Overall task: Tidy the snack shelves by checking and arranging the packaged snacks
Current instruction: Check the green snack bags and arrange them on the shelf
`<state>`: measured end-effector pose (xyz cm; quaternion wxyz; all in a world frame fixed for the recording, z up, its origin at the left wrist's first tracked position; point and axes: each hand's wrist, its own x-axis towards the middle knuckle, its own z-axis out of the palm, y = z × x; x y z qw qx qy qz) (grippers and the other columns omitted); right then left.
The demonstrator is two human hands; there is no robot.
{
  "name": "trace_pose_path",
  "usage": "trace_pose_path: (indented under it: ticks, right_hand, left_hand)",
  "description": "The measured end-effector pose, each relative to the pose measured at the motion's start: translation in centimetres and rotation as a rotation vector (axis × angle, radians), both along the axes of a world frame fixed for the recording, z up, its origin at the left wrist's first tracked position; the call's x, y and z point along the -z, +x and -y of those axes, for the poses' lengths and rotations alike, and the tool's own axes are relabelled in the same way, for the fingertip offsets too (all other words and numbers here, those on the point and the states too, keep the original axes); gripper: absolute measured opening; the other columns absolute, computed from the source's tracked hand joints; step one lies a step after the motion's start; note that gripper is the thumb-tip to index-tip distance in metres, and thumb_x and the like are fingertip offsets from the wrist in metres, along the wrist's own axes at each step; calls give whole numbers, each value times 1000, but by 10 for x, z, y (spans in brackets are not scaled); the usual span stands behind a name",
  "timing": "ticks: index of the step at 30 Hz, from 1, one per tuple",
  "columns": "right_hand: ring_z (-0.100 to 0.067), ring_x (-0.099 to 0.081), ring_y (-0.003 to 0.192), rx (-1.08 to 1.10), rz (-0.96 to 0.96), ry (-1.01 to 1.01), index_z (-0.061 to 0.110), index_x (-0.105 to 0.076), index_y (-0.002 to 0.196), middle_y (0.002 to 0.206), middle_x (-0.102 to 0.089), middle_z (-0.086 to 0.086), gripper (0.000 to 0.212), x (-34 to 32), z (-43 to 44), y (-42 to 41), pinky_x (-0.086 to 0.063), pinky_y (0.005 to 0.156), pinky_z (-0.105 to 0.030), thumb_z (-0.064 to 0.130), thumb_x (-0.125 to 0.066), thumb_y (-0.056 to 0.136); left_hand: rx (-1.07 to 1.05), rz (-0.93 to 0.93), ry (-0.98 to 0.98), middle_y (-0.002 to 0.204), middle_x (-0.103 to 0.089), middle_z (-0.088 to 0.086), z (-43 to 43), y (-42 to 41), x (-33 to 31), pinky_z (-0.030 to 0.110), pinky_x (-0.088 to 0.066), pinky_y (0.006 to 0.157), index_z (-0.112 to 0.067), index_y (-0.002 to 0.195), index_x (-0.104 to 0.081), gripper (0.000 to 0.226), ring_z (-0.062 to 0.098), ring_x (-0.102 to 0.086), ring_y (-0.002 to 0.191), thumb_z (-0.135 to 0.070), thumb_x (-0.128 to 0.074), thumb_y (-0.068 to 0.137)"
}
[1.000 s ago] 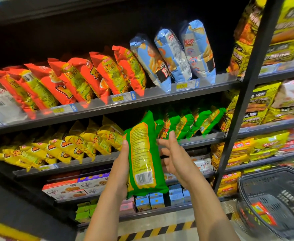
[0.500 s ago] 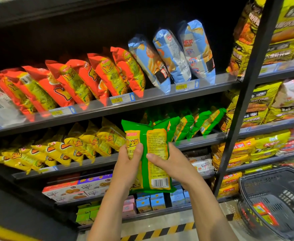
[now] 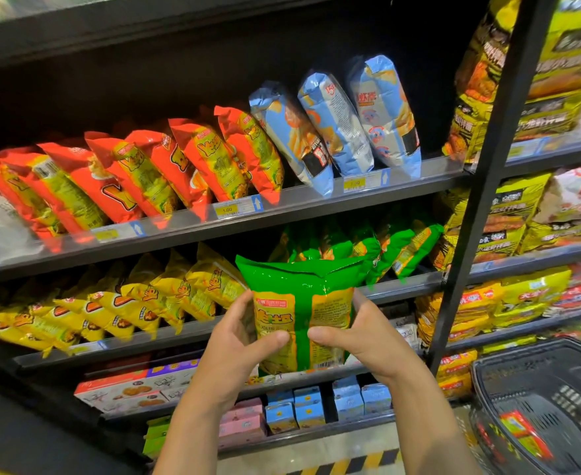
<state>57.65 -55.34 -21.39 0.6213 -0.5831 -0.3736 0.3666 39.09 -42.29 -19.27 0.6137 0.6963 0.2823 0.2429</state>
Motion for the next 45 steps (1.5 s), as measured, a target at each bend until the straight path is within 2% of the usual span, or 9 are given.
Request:
trace_pose_path:
  ticks: [6,11,15,20,24,28,33,42,45]
  right_hand:
    - [-22,-77,106,-17,-119,23,19,-65,122,113,-80,-1,51,-5,0,0,-61,89,-36,26,-83,75]
    - [-20,-77,106,5,-173,-61,21,-75,115,113,-81,0,41,-9,-3,-5,-56,103,-48,46,-74,83]
    - [-19,-78,100,66,-170,-186,18,-82,106,104,-82,0,47,-13,-5,-11,-55,104,-50,59,-70,88]
    - [-15,-78,96,124,-121,-285,19,-83,102,97,-82,5,57,-14,-8,-14,-56,103,-47,72,-66,87]
    - [-13,-78,98,29,-416,-128,17,-72,127,107,-82,1,44,-18,-10,-22,-62,80,-27,49,-66,97]
    - [-30,-77,107,-64,-670,-38,11,-70,130,120,-77,-15,39,-15,-11,-26,-63,90,-45,35,-66,99]
    - [-25,-78,104,92,-462,-17,16,-68,128,113,-80,-7,28,-3,-16,-28,-63,90,-45,24,-69,100]
    - [3,-68,109,122,-70,-41,40,-56,130,118,-71,18,28,-4,-31,-46,-55,91,-23,43,-62,104]
    - [18,-60,105,77,-17,-31,45,-51,144,120,-63,28,35,-9,-27,-45,-49,79,-8,43,-49,109]
  left_hand:
    - [6,2,-5,134,-72,-7,3,9,-2,31,-56,98,-28,141,-57,65,10,-67,125,-29,-84,82]
    - [-56,-38,-96,109,-70,-16,13,21,-8,4,-49,57,-34,109,-59,13,-20,-68,76,-28,-66,100]
    - [-62,-83,-160,96,-64,-17,15,26,-13,0,-41,49,-30,100,-59,16,-24,-60,61,-46,-58,102]
    - [-56,-112,-153,90,-56,-26,17,22,-22,7,-38,60,-35,93,-57,18,-20,-52,71,-50,-55,102]
    - [-43,-34,-177,94,-62,-18,32,18,-33,3,-43,46,-25,108,-63,8,-20,-62,57,-32,-59,105]
    - [-107,-42,-67,93,-63,-21,30,16,-29,7,-48,52,-34,108,-59,12,-17,-67,68,-32,-66,99]
    - [-303,-198,287,130,-57,-9,13,8,-17,31,-54,89,-39,137,-53,51,5,-59,114,-36,-77,93]
    - [-66,-215,120,119,-69,-20,39,21,-21,3,-47,73,-58,112,-52,17,-22,-63,93,-59,-61,97]
    - [-121,-167,35,120,-72,-18,31,15,-17,33,-60,94,-55,126,-53,54,-3,-71,103,-76,-69,79]
